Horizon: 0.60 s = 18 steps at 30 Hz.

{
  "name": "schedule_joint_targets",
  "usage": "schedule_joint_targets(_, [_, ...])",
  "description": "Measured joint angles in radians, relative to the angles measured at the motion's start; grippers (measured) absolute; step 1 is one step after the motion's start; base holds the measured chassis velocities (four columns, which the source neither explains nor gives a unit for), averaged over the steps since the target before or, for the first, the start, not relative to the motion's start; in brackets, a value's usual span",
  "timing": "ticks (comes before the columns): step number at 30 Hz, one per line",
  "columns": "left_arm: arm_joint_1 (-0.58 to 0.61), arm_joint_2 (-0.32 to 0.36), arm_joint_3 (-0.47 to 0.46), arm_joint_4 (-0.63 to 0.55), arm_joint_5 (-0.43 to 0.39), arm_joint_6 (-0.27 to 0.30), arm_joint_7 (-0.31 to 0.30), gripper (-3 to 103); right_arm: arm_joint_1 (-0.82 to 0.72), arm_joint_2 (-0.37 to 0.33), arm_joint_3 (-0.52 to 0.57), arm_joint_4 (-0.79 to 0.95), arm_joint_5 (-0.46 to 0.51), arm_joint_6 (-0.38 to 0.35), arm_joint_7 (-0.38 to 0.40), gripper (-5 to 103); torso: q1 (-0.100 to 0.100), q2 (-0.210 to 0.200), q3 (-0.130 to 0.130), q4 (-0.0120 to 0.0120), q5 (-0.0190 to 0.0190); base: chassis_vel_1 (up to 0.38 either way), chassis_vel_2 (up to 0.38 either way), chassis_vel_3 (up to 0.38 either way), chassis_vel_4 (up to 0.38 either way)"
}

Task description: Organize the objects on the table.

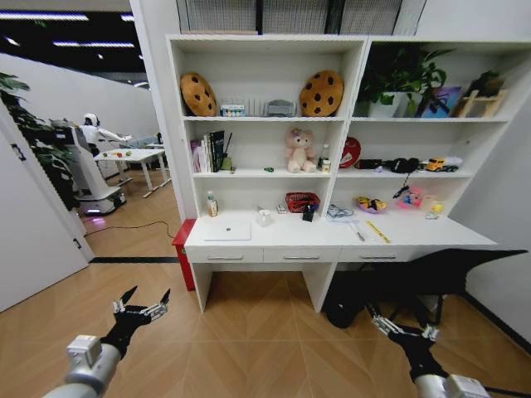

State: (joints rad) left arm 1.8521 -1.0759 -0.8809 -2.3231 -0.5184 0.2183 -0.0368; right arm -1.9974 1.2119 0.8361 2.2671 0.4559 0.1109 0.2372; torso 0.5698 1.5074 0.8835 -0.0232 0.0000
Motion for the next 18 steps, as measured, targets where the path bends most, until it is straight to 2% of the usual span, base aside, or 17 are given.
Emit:
schedule_joint_targets(6, [0.000, 0.000, 0.000, 0.000, 0.000, 0.000, 0.000, 100, 0.000, 0.000, 0.000, 0.000, 0.000, 0.000, 0.000, 100, 0.000, 0.000, 0.000, -0.0004, -0.0010, -0.065, 0.062, 0.083, -0.030])
schedule_joint_targets(8, [0.000, 0.000, 0.000, 0.000, 0.000, 0.000, 0.000, 100, 0.000, 0.000, 0.000, 0.000, 0.000, 0.000, 0.000, 100, 0.000, 0.000, 0.000, 0.0004, -0.0001, -0.092, 0.065, 0.166, -0.057])
schedule_joint_targets(9, [0.000, 0.000, 0.000, 0.000, 0.000, 0.000, -0.001, 100, 0.001, 0.000, 0.000, 0.000, 0.000, 0.000, 0.000, 100, 0.001, 0.000, 0.000, 0.0012, 0.0023, -0.101, 0.136, 0.166, -0.069])
schedule_joint_targets(11, [0.000, 0.000, 0.000, 0.000, 0.000, 0.000, 0.000, 100, 0.000, 0.000, 0.000, 0.000, 0.000, 0.000, 0.000, 100, 0.002, -0.001, 0.001, -0.0001, -0.0016, -0.112, 0.039, 0.068, -0.043])
schedule_joint_targets(12, [0.000, 0.000, 0.000, 0.000, 0.000, 0.000, 0.000, 100, 0.000, 0.000, 0.000, 0.000, 0.000, 0.000, 0.000, 100, 0.002, -0.001, 0.001, -0.0001, -0.0016, -0.123, 0.039, 0.013, -0.018])
schedule_joint_targets(14, [0.000, 0.000, 0.000, 0.000, 0.000, 0.000, 0.000, 100, 0.000, 0.000, 0.000, 0.000, 0.000, 0.000, 0.000, 100, 0.000, 0.000, 0.000, -0.0003, 0.0012, -0.012, 0.009, 0.004, -0.054])
schedule_joint_targets(18, [0.000, 0.000, 0.000, 0.000, 0.000, 0.000, 0.000, 100, 0.000, 0.000, 0.000, 0.000, 0.000, 0.000, 0.000, 100, 0.000, 0.000, 0.000, 0.0000, -0.0009, 0.028, -0.018, -0.018, 0.014])
